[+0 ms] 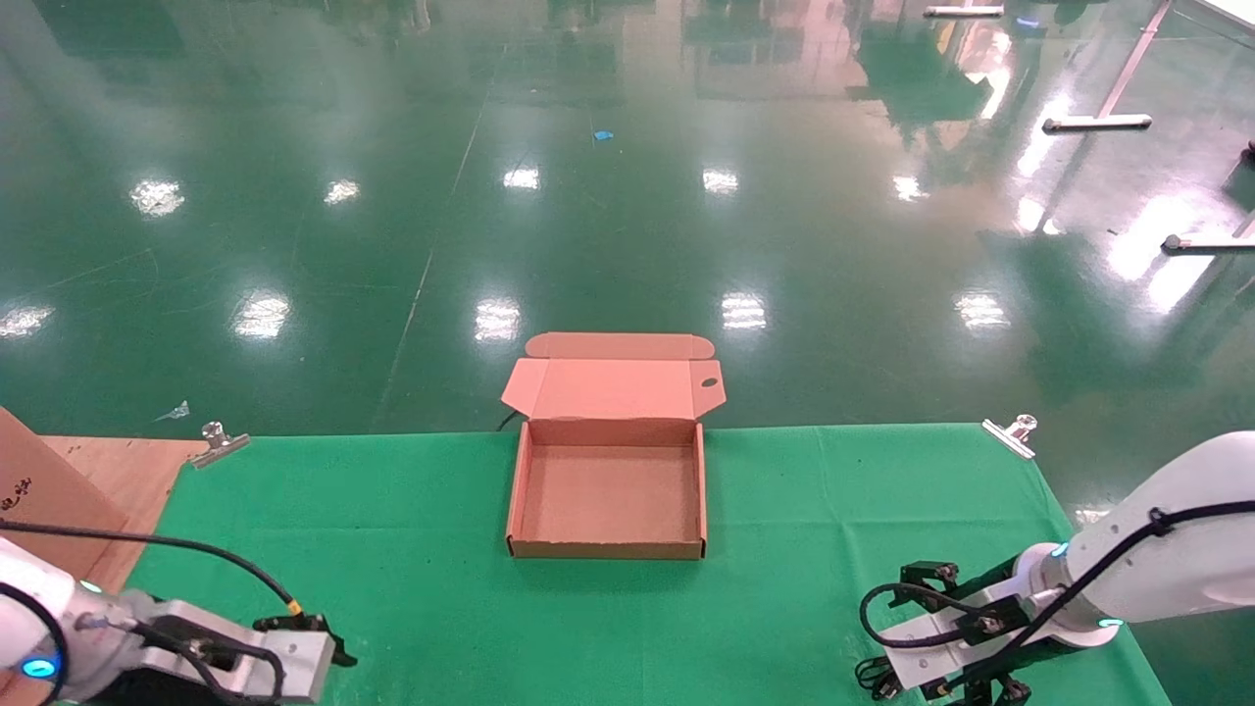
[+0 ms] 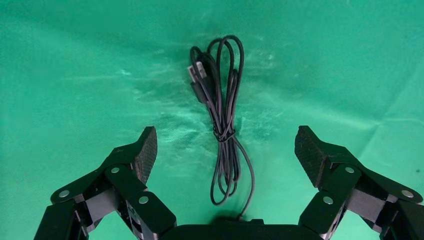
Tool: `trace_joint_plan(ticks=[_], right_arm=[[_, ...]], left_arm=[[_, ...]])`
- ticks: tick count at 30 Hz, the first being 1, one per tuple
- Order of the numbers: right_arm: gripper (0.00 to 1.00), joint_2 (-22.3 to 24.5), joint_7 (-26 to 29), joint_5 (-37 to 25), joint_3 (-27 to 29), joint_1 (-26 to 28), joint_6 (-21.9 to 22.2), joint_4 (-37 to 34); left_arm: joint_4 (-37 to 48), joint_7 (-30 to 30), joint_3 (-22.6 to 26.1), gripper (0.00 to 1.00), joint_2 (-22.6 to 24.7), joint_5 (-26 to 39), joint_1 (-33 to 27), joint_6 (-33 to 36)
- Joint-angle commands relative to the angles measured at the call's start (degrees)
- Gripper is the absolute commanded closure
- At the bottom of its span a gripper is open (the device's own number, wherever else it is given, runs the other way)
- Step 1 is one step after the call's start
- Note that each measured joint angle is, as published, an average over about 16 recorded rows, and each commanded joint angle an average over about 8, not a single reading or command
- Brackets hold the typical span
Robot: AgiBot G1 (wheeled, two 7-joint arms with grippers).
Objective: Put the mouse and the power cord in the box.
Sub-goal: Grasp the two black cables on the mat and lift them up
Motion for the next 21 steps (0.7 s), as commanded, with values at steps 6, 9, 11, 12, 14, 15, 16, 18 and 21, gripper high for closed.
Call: trace_joint_plan(ticks=[6, 9, 11, 12, 14, 15, 16, 18, 21], right_arm=[[0.00, -4.71, -7.22, 0.68, 0.18, 1.52, 4.57, -13.21], [0.00, -6.07, -9.43, 1.37, 0.56, 2.22, 5.74, -17.36], [0.00, -6.79, -10.69, 1.85, 0.85, 2.66, 6.39, -19.74], [0.00, -7.13, -11.27, 2.05, 0.97, 2.88, 6.69, -20.84], [0.16, -7.74, -12.33, 2.41, 1.20, 3.28, 7.17, -22.79], [0.28, -8.03, -12.80, 2.58, 1.30, 3.49, 7.37, -23.69], [0.41, -8.30, -13.27, 2.73, 1.39, 3.69, 7.53, -24.51], [0.66, -8.78, -14.13, 2.92, 1.50, 4.05, 7.77, -25.93], [0.97, -9.33, -15.24, 3.17, 1.65, 4.55, 8.05, -27.75]], left_arm=[[8.68, 4.89, 0.61, 0.00, 3.67, 1.26, 0.06, -5.25], [10.75, 6.28, 0.81, 0.00, 4.76, 1.72, 0.13, -7.66], [11.86, 7.02, 0.92, 0.00, 5.39, 1.96, 0.29, -9.26], [12.36, 7.36, 0.96, 0.00, 5.68, 2.06, 0.38, -10.03], [13.23, 7.91, 1.00, 0.00, 6.16, 2.19, 0.53, -11.46], [13.63, 8.14, 1.01, 0.07, 6.36, 2.23, 0.60, -12.10], [14.02, 8.33, 1.00, 0.20, 6.52, 2.25, 0.65, -12.69], [14.64, 8.70, 1.01, 0.45, 6.76, 2.29, 0.68, -13.58], [15.33, 9.35, 0.97, 0.83, 6.93, 2.28, 0.54, -14.17]])
